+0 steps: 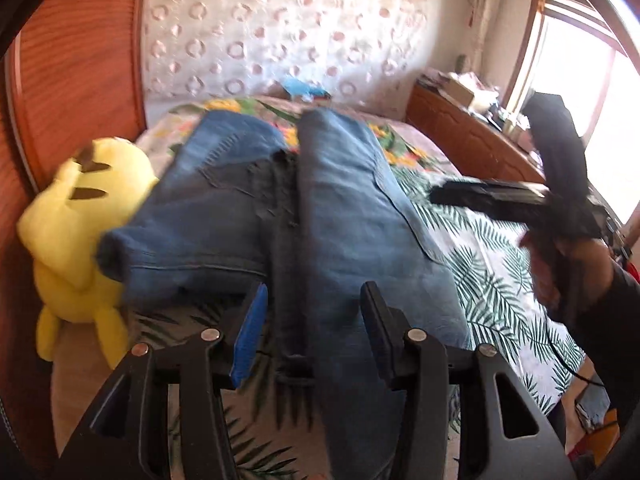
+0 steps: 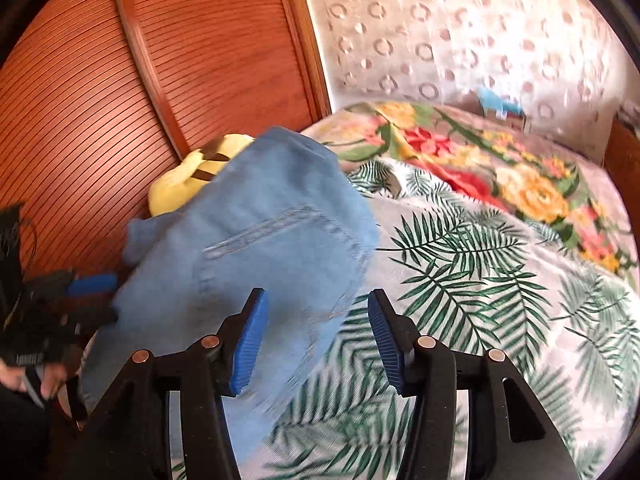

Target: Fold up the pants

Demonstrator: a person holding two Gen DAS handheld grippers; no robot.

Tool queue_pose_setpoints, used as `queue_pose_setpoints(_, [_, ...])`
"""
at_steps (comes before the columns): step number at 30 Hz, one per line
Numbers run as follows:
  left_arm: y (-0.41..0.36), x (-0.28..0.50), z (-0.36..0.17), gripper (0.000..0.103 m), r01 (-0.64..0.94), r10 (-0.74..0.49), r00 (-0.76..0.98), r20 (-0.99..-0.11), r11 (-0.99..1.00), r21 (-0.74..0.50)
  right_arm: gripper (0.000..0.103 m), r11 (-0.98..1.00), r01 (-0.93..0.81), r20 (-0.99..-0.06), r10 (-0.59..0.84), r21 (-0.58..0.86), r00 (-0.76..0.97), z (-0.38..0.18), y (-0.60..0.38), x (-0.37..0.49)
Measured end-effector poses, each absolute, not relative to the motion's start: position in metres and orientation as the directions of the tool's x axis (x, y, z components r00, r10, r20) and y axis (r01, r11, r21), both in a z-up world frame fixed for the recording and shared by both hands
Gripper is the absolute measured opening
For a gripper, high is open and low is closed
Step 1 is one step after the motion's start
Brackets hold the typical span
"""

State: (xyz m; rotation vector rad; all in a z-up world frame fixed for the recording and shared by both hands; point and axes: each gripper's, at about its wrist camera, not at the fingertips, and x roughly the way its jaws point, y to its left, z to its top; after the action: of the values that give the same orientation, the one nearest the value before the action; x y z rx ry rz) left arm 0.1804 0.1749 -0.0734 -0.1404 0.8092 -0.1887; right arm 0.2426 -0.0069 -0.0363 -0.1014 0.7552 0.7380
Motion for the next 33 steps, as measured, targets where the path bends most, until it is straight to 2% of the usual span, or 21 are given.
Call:
queue_pose_setpoints(5, [0.173,0.198,-0.096,0.049,0.088,-0.209,0.631,-0.747,0.976,-0.199,0.054,0.722,-0.651,-0.661,0.610,0.235,0.437,-0.056,0.011,0.288])
queue_pose_setpoints(12, [0.178,0.205,-0.116,0.049,0.069,-0.253,0.606,-0.754,0.961,-0.267,0.058,0.690,-0.656,-0.674,0.644,0.306,0.362,-0.072,0.015,0.322])
queue_pose_setpoints(17, [0.178,0.201,-0.118,0.049,0.056,-0.275,0.610,-0.743,0.950,-0.306,0.058,0.647,-0.619,-0.650,0.709,0.445,0.274,-0.089,0.009,0.350])
queue_pose_setpoints(21, [0.177,0.193,-0.123,0.047,0.058,-0.317,0.609,-0.727,0.932,-0.358,0.058,0.636,-0.613,-0.646,0.720,0.468,0.253,-0.095,0.005,0.356])
queue_pose_setpoints(23, [0.177,0.192,-0.124,0.042,0.063,-0.337,0.609,-0.718,0.923,-0.380,0.057,0.635,-0.616,-0.650,0.718,0.467,0.248,-0.096,0.008,0.357])
queue_pose_setpoints(26, [0.172,0.190,-0.122,0.027,0.086,-0.361,0.610,-0.705,0.915,-0.394,0.040,0.617,-0.626,-0.639,0.733,0.477,0.235,-0.094,0.010,0.356])
queue_pose_setpoints(27, [0.166,0.187,-0.119,0.018,0.108,-0.362,0.614,-0.702,0.919,-0.380,0.028,0.619,-0.632,-0.637,0.731,0.466,0.246,-0.092,0.010,0.354])
queue_pose_setpoints(28, [0.162,0.184,-0.115,0.014,0.115,-0.354,0.621,-0.700,0.924,-0.365,0.023,0.618,-0.644,-0.636,0.728,0.451,0.254,-0.088,0.009,0.351])
queue_pose_setpoints(33, [0.161,0.167,-0.099,0.013,0.152,-0.399,0.645,-0.652,0.903,-0.402,0.019,0.589,-0.709,-0.582,0.753,0.387,0.308,-0.047,0.008,0.324])
